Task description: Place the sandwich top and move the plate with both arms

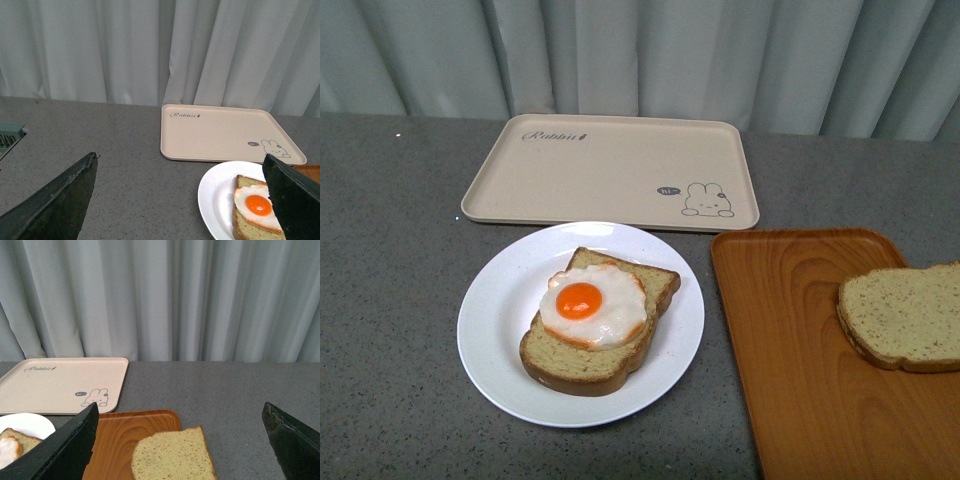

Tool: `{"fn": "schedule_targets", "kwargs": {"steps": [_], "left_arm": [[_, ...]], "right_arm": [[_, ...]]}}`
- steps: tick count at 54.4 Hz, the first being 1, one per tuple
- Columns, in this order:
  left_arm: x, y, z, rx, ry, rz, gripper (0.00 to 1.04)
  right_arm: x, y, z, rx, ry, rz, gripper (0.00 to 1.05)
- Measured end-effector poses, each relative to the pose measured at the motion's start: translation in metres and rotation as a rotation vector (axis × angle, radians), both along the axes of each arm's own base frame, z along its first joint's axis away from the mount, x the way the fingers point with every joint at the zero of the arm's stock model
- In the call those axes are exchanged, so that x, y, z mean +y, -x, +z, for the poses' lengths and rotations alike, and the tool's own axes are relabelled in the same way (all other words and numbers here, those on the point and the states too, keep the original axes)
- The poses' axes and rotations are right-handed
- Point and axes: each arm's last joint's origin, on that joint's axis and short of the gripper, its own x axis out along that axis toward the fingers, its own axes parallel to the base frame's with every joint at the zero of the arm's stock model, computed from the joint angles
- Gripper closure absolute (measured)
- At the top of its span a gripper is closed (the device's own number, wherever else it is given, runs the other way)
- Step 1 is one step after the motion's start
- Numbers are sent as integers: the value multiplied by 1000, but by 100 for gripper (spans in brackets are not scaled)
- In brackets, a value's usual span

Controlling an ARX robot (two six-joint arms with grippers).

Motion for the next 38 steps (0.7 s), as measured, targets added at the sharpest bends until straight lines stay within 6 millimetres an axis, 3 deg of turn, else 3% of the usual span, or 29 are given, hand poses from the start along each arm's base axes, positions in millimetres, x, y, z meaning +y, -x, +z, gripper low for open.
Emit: {"fn": "schedule_targets", "kwargs": {"steps": [38], "left_arm": [[0, 0, 0, 0, 0, 0, 6]], "right_arm": [[0, 0, 0, 0, 0, 0, 9]]}}
